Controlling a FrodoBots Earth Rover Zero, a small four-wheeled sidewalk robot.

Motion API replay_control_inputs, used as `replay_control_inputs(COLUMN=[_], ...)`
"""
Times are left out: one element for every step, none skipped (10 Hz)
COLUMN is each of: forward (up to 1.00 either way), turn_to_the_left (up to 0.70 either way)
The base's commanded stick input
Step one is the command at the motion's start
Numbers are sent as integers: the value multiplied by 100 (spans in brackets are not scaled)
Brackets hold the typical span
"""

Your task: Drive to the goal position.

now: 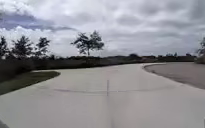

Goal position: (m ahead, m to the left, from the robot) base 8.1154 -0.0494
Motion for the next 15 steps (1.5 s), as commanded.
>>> replay_control_inputs(forward=[85,85,85,85,85,85,85,85,85,85,85,85,85,85,85], turn_to_the_left=[0,0,0,0,0,0,0,0,0,0,0,0,0,0,0])
